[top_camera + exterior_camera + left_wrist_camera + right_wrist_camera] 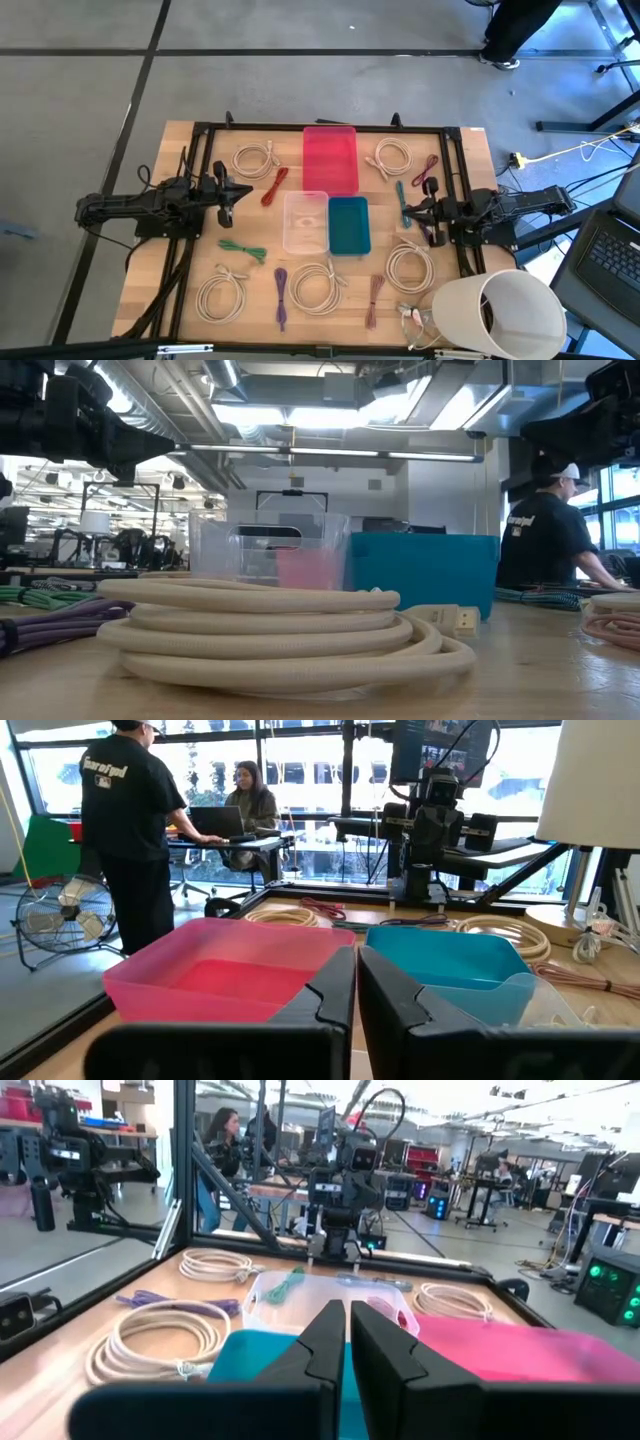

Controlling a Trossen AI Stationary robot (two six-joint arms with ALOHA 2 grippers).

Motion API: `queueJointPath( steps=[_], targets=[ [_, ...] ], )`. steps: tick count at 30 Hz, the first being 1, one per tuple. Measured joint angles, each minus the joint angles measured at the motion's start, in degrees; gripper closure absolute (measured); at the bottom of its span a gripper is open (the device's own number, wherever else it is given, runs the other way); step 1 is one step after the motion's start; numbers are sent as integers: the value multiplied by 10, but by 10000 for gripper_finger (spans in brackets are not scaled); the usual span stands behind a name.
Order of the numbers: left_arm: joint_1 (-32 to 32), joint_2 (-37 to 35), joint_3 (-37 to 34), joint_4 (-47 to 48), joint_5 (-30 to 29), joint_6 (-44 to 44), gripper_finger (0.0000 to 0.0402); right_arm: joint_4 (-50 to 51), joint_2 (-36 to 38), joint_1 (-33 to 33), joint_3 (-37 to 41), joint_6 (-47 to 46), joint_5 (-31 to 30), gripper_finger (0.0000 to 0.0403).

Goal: Pick & Place USB Port
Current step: Put the brown HDMI cable into the pink bin

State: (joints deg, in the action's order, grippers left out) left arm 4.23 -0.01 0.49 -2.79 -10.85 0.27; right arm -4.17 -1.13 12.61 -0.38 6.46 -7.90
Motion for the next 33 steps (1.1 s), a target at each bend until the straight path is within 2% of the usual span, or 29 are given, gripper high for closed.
queueJointPath(
  steps=[7,13,18,22,27,33],
  targets=[
    [0,0,0,0,0,0,392,-57,0,0,0,-1,0,377],
    [0,0,0,-7,-1,0,392,-187,0,0,0,-2,0,377],
    [0,0,0,-56,8,0,389,-275,0,0,0,-2,0,377],
    [0,0,0,-102,32,0,393,-283,0,-1,0,0,-14,377],
    [0,0,0,-156,33,5,395,-282,0,-1,0,0,-56,377],
    [0,0,0,-169,27,-2,396,-269,-1,-1,-8,-9,-56,377]
  ],
)
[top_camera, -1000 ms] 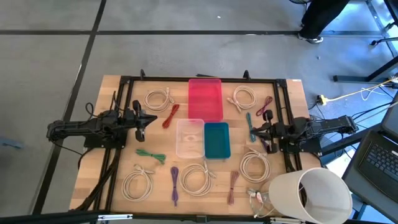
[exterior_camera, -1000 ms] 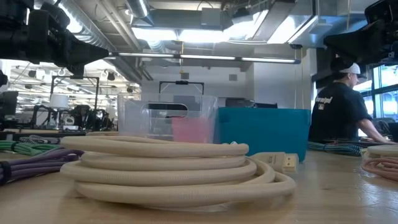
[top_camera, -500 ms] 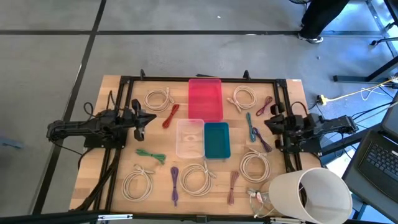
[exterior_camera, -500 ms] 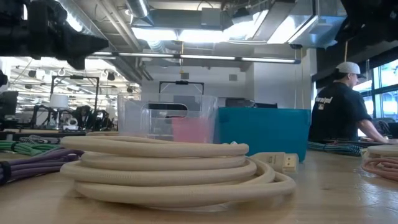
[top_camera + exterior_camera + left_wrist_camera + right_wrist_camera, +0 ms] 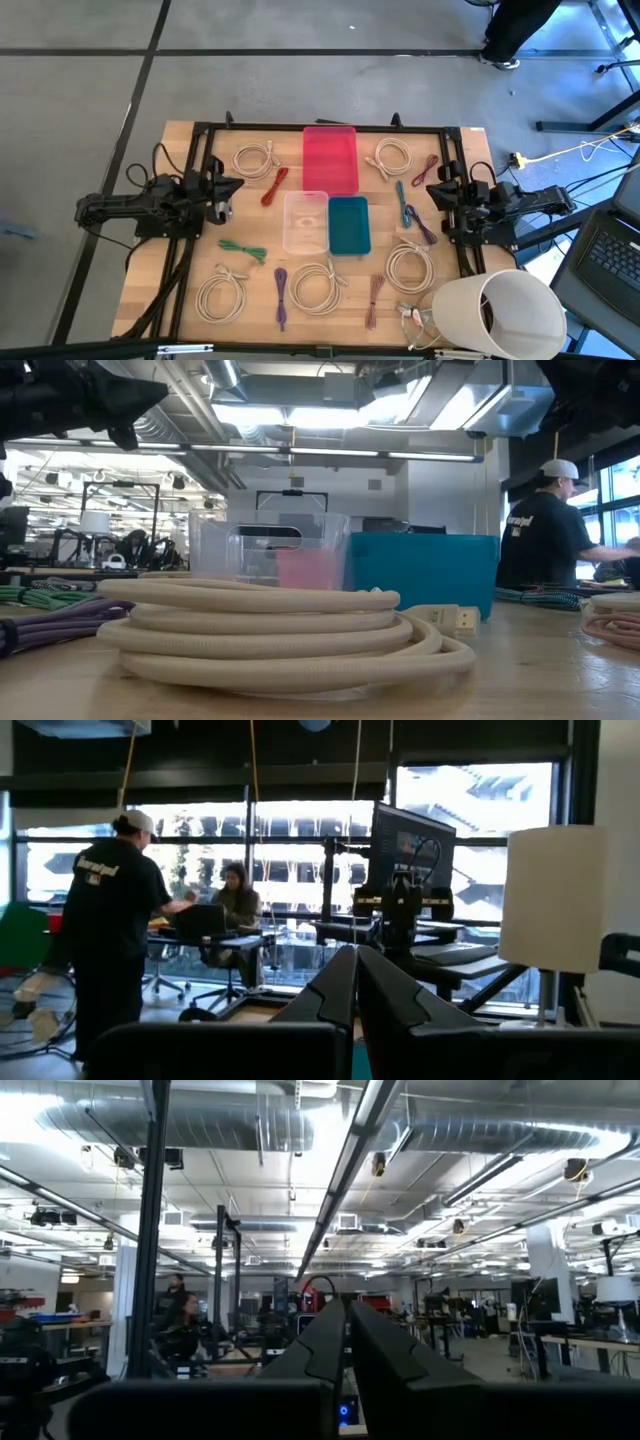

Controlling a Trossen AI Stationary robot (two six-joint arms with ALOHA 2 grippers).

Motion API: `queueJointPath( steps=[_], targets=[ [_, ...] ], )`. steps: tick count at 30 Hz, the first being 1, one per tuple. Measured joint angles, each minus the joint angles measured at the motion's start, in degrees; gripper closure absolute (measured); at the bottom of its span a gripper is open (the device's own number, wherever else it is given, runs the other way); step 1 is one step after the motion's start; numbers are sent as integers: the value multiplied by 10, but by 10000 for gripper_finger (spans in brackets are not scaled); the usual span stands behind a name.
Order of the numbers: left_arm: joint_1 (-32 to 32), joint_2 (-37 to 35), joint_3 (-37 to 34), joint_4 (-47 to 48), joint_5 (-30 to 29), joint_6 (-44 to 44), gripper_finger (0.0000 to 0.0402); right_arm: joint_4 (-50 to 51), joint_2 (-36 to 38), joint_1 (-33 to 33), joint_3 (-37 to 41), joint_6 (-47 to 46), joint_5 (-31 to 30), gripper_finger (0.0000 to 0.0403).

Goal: Pick & Place USB Port
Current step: Put the brown HDMI cable into the pink bin

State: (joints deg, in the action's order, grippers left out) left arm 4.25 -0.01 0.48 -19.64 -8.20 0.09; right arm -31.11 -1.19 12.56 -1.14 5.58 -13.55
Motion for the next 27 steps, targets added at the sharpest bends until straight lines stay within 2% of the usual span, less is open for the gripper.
queueJointPath(
  steps=[7,16,21,24,27],
  targets=[
    [0,0,0,-1,-8,2,394,92,-67,0,-93,11,-9,377],
    [0,0,0,1,-10,-9,392,253,-290,0,-292,26,-40,377],
    [0,0,0,1,-11,-13,391,434,-429,-1,-420,11,-130,377],
    [0,0,0,2,-11,-12,393,563,-507,-17,-483,-42,-218,377],
    [0,0,0,2,-11,0,395,683,-571,-56,-531,-106,-259,377]
  ],
)
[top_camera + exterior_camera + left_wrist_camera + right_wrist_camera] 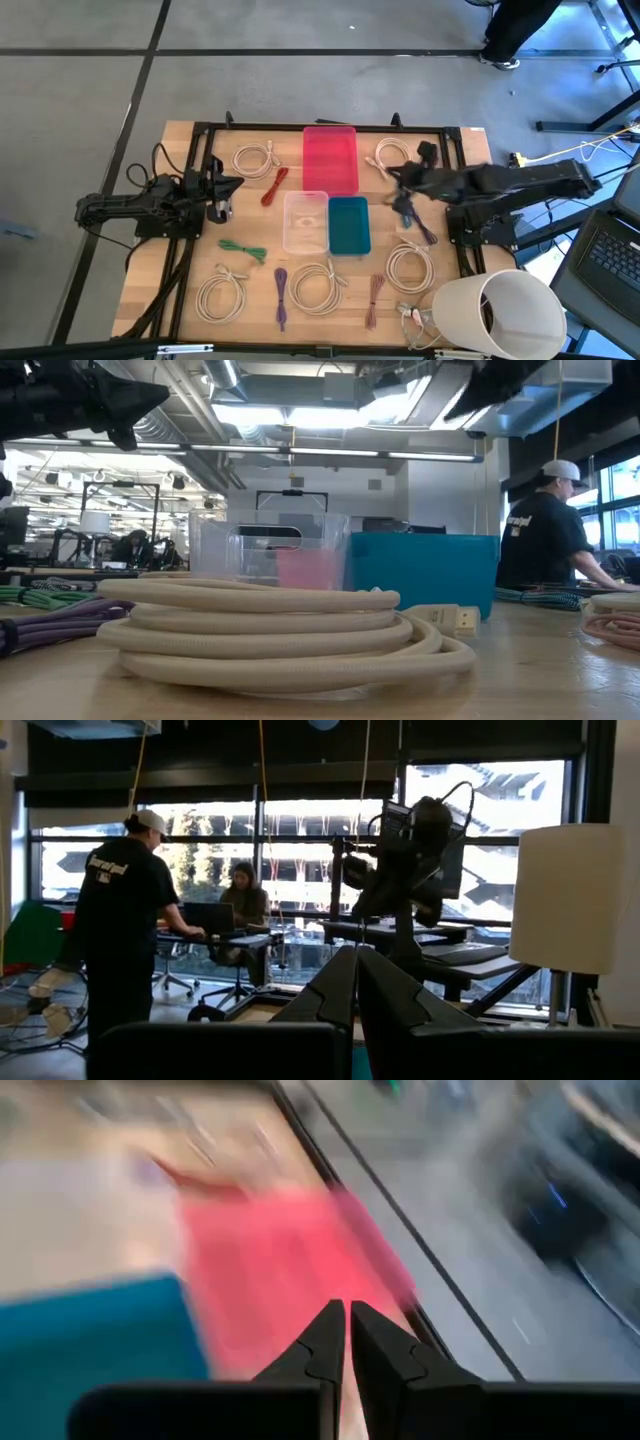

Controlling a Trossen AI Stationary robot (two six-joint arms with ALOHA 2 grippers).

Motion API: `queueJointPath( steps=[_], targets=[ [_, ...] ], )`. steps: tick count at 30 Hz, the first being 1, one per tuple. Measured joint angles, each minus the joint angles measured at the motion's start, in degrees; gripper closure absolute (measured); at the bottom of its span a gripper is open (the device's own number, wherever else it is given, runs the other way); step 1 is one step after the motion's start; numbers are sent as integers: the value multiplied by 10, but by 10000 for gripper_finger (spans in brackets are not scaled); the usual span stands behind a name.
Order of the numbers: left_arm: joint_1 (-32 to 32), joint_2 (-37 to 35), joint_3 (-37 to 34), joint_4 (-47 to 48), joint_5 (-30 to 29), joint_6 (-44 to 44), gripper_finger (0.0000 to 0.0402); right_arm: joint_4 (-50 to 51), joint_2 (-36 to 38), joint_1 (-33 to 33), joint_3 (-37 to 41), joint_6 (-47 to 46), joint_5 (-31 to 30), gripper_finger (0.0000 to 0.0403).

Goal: Pick & Place USB Port
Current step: Put the brown HDMI cable into the pink bin

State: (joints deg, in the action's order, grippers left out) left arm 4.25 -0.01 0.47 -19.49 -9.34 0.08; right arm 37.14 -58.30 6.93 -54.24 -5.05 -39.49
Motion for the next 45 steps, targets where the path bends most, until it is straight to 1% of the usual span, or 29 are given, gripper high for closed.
queueJointPath(
  steps=[4,6,8,11,14,16,20,25,31,33,36,42,45],
  targets=[
    [0,1,0,2,0,2,394,111,-64,-86,-49,-73,7,377],
    [0,1,0,4,0,2,393,144,-88,-138,-66,-97,27,377],
    [0,1,0,10,0,3,393,156,-106,-191,-74,-101,73,377],
    [0,1,0,20,-2,11,396,155,-127,-269,-75,-89,172,377],
    [0,1,0,31,-2,25,397,161,-149,-338,-75,-63,251,377],
    [0,2,0,37,-2,28,397,160,-165,-375,-75,-42,281,377],
    [0,2,0,44,-2,28,396,153,-209,-427,-75,-6,317,377],
    [0,2,0,55,-2,33,397,128,-277,-448,-75,26,367,377],
    [0,2,0,69,-2,41,397,100,-347,-443,-75,47,372,376],
    [0,2,0,72,-2,46,398,95,-361,-438,-75,55,372,369],
    [0,2,0,76,-1,47,396,87,-372,-434,-75,55,372,338],
    [0,2,0,78,-1,47,398,84,-375,-435,-75,53,375,246],
    [0,2,0,78,-1,47,397,84,-375,-434,-75,45,383,214]
  ],
)
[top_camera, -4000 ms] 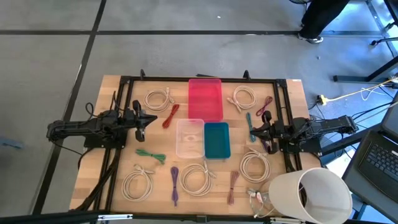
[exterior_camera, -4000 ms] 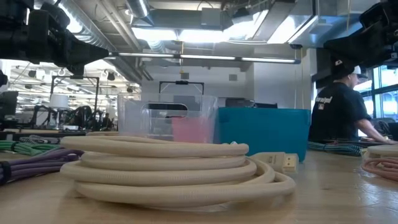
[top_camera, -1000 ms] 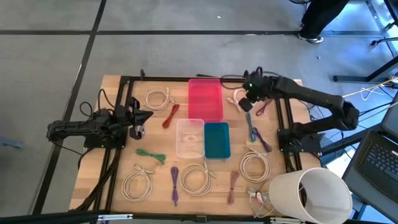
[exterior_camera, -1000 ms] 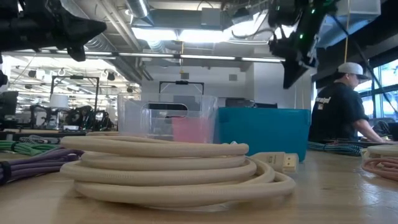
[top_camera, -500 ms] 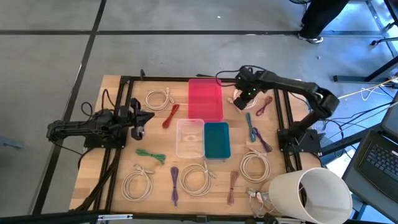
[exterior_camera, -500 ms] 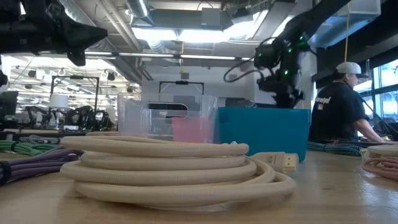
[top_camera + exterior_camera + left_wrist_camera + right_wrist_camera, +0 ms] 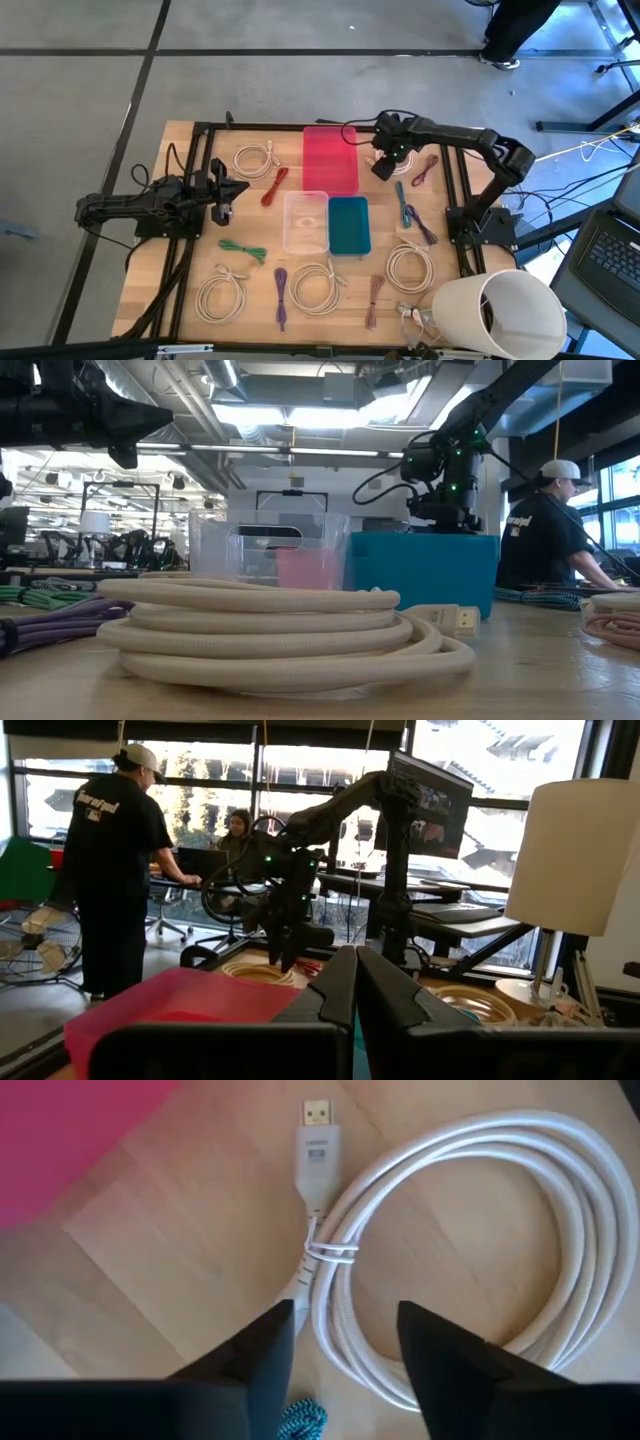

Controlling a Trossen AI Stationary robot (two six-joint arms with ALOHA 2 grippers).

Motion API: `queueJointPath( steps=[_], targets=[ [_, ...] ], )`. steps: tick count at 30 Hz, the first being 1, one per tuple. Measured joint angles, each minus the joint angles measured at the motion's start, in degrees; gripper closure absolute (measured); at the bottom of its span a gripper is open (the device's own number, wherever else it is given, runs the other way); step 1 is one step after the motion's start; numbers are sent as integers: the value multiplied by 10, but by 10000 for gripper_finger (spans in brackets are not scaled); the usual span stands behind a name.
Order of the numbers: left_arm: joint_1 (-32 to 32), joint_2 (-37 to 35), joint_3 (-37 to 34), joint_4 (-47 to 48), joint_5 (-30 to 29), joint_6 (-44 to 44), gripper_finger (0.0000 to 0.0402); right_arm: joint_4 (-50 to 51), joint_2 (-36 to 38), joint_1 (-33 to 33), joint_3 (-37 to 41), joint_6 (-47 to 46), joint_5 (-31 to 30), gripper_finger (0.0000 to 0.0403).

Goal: Pick & Place USB Port
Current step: Put the brown HDMI cable into the pink bin

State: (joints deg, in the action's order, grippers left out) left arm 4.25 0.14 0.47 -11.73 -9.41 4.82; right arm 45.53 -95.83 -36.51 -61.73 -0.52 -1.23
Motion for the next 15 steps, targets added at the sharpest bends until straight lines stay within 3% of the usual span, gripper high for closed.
queueJointPath(
  steps=[4,15],
  targets=[
    [0,0,0,0,1,0,396,-9,-3,0,0,-5,0,197],
    [0,0,0,19,0,6,396,-57,-59,0,11,-3,0,195]
  ],
)
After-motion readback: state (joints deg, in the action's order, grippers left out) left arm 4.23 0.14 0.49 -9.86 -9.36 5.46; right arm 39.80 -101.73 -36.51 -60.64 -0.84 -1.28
